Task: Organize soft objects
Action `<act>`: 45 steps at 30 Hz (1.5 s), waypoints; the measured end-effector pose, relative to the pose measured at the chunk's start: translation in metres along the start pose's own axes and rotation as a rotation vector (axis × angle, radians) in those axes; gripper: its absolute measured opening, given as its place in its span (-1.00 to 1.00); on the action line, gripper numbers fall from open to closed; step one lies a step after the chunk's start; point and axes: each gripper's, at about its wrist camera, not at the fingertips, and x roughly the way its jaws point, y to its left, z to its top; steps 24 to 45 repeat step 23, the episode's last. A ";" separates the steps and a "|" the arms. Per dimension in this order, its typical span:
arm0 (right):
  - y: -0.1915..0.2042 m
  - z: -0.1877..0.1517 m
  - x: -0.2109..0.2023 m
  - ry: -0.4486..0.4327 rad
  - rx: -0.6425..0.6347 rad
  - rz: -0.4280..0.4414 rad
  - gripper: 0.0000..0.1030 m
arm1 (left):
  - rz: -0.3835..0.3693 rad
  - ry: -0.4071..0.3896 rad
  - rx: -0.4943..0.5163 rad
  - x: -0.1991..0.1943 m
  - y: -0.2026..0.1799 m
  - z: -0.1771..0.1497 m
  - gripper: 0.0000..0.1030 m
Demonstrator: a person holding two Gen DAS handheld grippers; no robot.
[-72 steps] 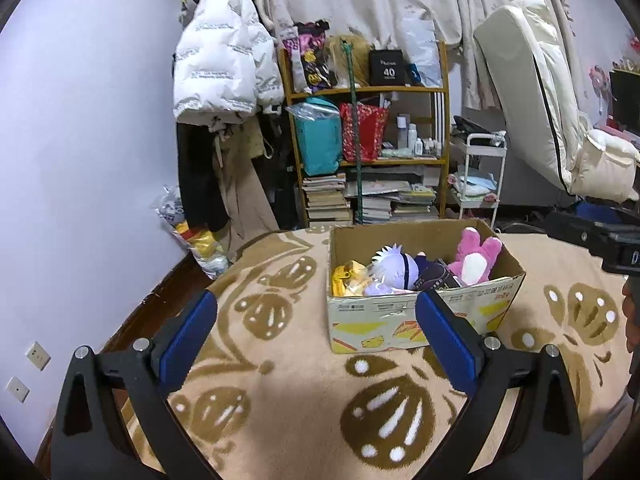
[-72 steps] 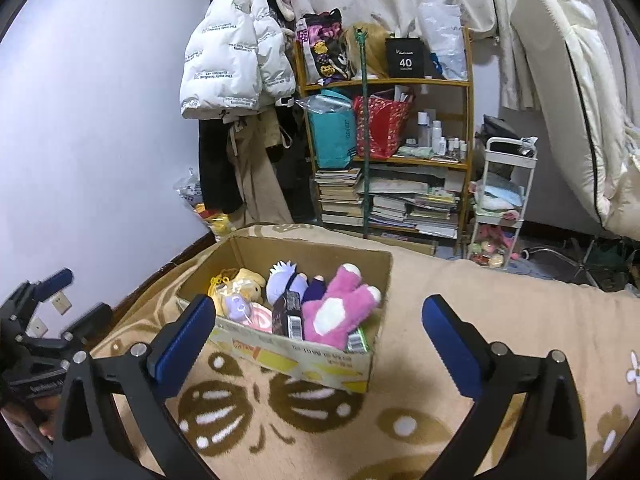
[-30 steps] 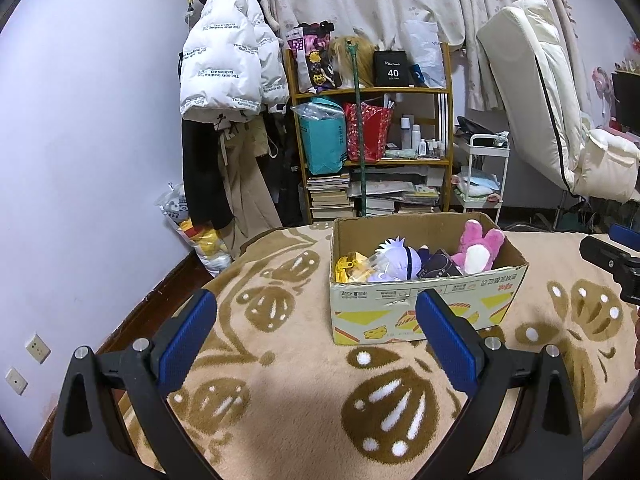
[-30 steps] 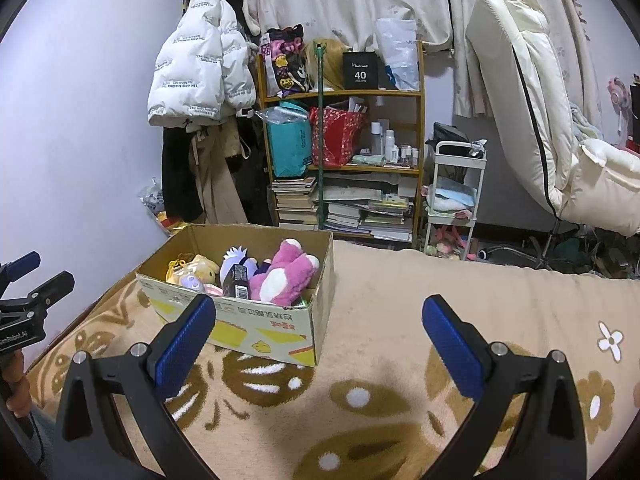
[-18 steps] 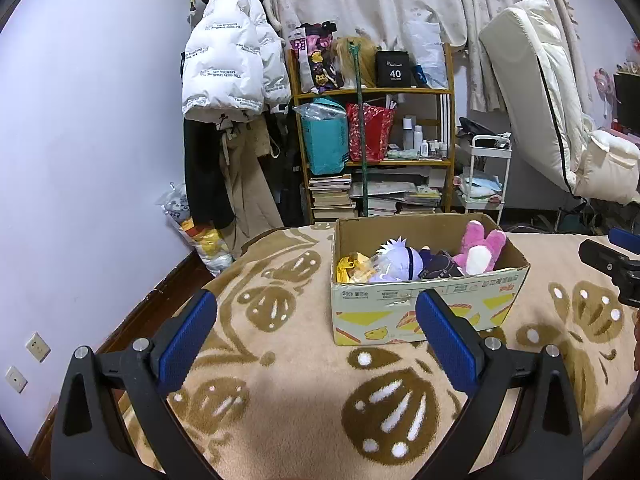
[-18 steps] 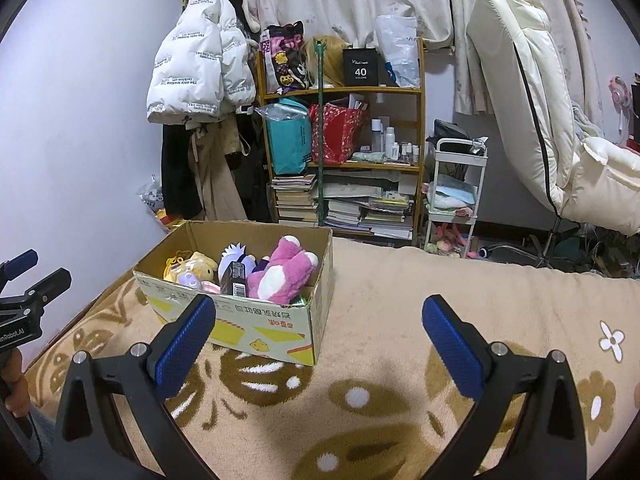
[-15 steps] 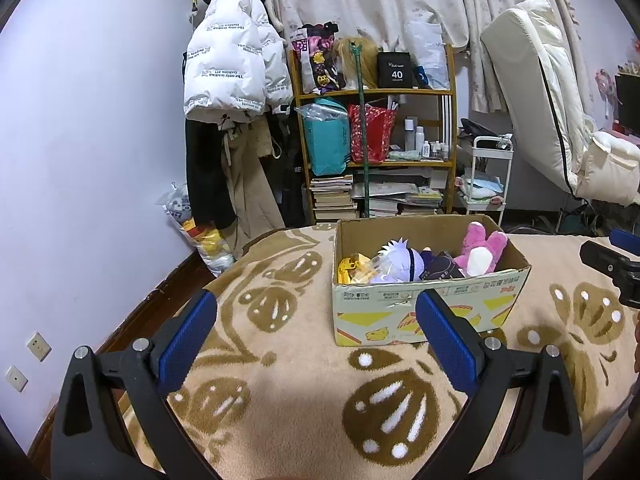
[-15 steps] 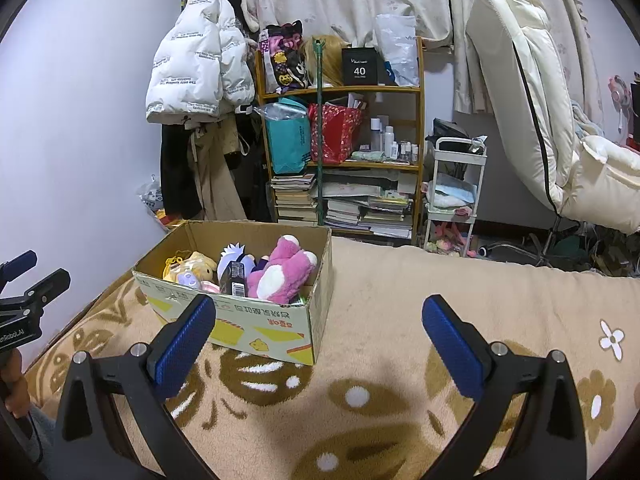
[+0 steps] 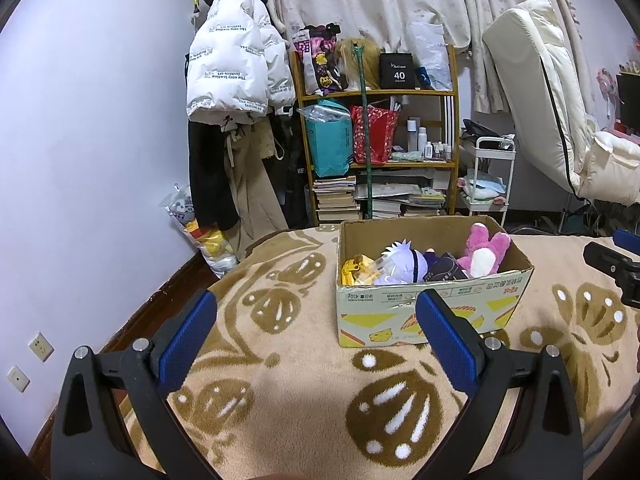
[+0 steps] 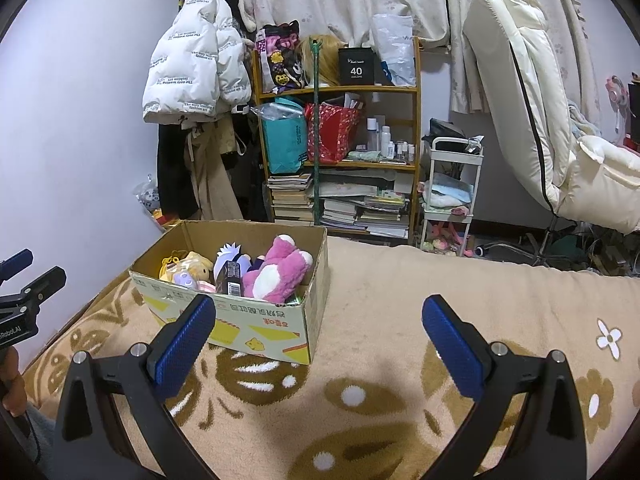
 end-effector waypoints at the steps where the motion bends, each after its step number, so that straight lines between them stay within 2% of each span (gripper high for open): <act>1: -0.001 -0.001 0.000 -0.001 0.001 -0.001 1.00 | 0.002 -0.003 -0.002 0.000 0.000 0.000 0.92; 45: -0.003 0.001 0.000 0.001 -0.001 0.004 1.00 | 0.003 0.001 0.003 -0.001 0.000 0.000 0.92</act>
